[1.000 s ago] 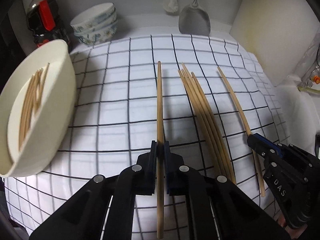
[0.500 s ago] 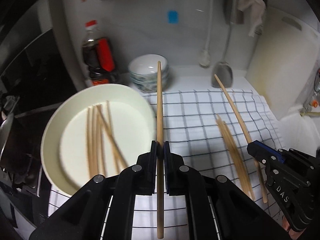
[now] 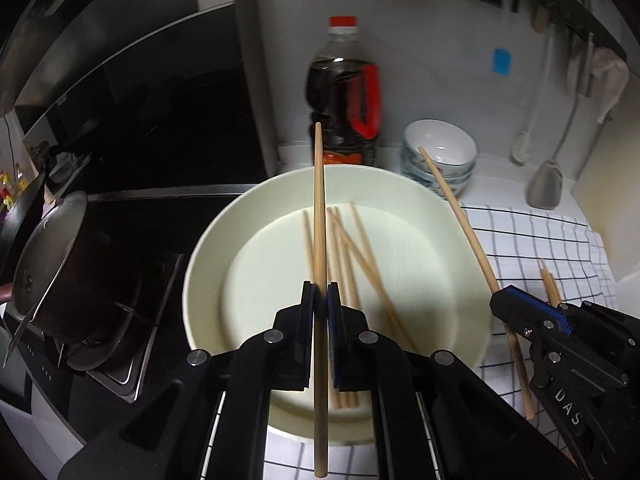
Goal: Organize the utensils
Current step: 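Carry the left tool's chopstick into the white dish while the right tool carries its own, then open the left tool to release its chopstick in the dish while the right tool releases too, then withdraw both open tools from the dish toward the remaining chopsticks, then position both open tools over the last chopsticks on the grid cloth, then close the left tool on one chopstick while the right tool grasps another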
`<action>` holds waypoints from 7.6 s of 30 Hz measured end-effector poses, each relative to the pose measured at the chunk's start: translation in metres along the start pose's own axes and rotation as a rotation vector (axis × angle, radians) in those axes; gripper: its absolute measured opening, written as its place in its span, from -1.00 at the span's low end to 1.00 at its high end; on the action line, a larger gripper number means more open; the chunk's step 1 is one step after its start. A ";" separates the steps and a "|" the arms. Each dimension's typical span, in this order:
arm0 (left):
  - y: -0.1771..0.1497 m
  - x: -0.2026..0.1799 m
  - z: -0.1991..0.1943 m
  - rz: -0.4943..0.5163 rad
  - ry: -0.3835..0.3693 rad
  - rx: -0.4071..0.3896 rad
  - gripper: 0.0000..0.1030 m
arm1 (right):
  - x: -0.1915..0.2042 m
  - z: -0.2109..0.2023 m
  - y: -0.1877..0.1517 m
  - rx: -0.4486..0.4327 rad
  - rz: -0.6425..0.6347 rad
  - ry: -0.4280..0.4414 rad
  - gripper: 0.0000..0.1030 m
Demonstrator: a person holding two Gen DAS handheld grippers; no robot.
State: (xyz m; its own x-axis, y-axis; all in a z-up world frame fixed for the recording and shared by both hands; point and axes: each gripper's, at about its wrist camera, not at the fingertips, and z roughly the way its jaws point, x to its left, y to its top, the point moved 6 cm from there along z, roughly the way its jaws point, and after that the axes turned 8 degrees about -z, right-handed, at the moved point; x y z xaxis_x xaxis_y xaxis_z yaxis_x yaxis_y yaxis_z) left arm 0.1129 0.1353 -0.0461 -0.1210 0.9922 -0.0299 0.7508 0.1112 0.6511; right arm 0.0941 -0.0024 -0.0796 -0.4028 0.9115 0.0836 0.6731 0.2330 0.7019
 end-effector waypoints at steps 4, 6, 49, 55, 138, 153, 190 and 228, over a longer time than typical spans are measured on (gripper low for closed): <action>0.003 0.017 0.018 -0.019 0.009 0.025 -0.85 | 0.017 0.026 0.010 0.031 -0.014 0.020 -0.88; 0.003 0.024 0.029 -0.023 0.017 0.040 -0.85 | 0.023 0.039 0.014 0.050 -0.022 0.021 -0.88; -0.013 0.051 0.047 -0.044 0.119 0.054 0.22 | 0.023 0.064 0.010 0.120 -0.003 -0.004 -0.62; -0.018 0.052 0.031 -0.057 0.125 0.039 0.28 | 0.022 0.052 0.006 0.112 -0.005 -0.007 -0.52; -0.148 -0.217 0.033 0.141 -0.088 0.158 0.75 | -0.211 -0.047 -0.200 0.098 0.196 -0.271 0.01; -0.145 -0.221 0.041 0.145 -0.083 0.166 0.75 | -0.205 -0.046 -0.202 0.102 0.133 -0.270 0.01; -0.161 -0.272 0.061 0.216 -0.143 0.200 0.83 | -0.270 -0.052 -0.201 0.101 0.126 -0.366 0.01; -0.140 -0.283 0.080 0.214 -0.180 0.191 -0.69 | -0.254 -0.022 -0.164 0.112 -0.028 -0.280 -0.84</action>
State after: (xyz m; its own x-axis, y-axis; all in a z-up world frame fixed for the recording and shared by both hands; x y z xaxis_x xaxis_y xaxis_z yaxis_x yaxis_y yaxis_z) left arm 0.0945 -0.1566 -0.1894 0.1562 0.9863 -0.0530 0.8569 -0.1087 0.5039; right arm 0.0722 -0.2797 -0.2007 -0.2459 0.9586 -0.1435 0.7350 0.2809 0.6172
